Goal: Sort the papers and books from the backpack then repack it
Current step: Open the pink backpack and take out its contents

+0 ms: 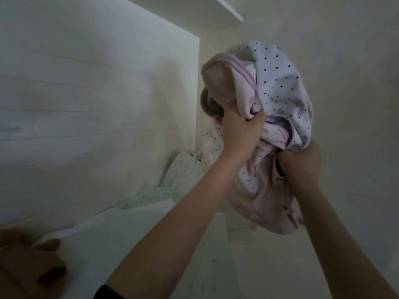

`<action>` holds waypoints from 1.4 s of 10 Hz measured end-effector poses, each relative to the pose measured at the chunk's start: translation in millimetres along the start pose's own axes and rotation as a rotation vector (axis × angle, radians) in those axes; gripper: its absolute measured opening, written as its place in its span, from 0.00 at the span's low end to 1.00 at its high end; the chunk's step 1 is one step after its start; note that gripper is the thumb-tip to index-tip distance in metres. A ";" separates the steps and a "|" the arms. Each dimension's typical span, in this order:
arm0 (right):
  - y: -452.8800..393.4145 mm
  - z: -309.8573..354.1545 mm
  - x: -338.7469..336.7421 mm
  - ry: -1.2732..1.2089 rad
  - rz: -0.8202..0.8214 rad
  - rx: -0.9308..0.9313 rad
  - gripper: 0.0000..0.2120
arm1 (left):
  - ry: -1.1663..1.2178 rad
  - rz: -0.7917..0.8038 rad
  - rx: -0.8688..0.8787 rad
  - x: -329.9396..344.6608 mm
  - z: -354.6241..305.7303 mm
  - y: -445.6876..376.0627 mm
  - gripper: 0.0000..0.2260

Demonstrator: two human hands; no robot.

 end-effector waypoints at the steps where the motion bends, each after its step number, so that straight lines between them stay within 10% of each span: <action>1: -27.7 -44.1 -33.5 0.200 -0.040 0.088 0.16 | -0.030 0.200 -0.054 34.1 31.5 16.6 0.07; 2: -30.0 -111.9 -52.0 0.418 -0.037 0.185 0.13 | -0.080 0.847 -0.149 85.9 120.6 45.0 0.35; 3: -15.6 -170.4 -76.5 0.531 -0.058 0.306 0.12 | -0.948 0.642 -0.314 63.5 179.1 73.2 0.58; 4: -10.4 -195.6 -93.0 0.636 -0.149 0.394 0.20 | -1.242 0.752 0.273 63.0 196.1 119.9 0.52; 5: -6.2 -168.7 -91.9 0.588 -0.343 0.197 0.31 | -1.231 0.775 0.091 63.3 221.7 135.5 0.52; 6: 10.5 -118.5 -69.0 0.682 -0.268 -0.512 0.28 | -1.284 0.761 -0.106 90.3 238.4 138.7 0.60; 7: 7.6 -133.7 -38.7 0.948 0.034 -0.753 0.21 | -1.216 0.777 -0.091 115.4 248.3 139.4 0.59; 9: 9.0 -243.0 -39.0 1.365 0.489 -0.477 0.26 | -1.229 1.122 -0.096 112.4 271.2 149.1 0.31; 12: 38.8 -201.8 -10.5 1.132 0.243 -0.548 0.20 | -1.155 1.143 0.082 75.1 253.1 151.0 0.28; 14: 58.6 -202.6 8.3 1.282 0.490 -0.299 0.20 | -1.245 1.077 0.061 19.7 238.0 146.8 0.33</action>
Point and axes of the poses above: each hand's wrist, its own y-axis away from the middle knuckle, its own x-axis out of the palm, z = x × y, the point moved 4 cm from there along -y, towards the middle knuckle, and after that the axes turned 2 degrees about -z, right-handed, at the moved point
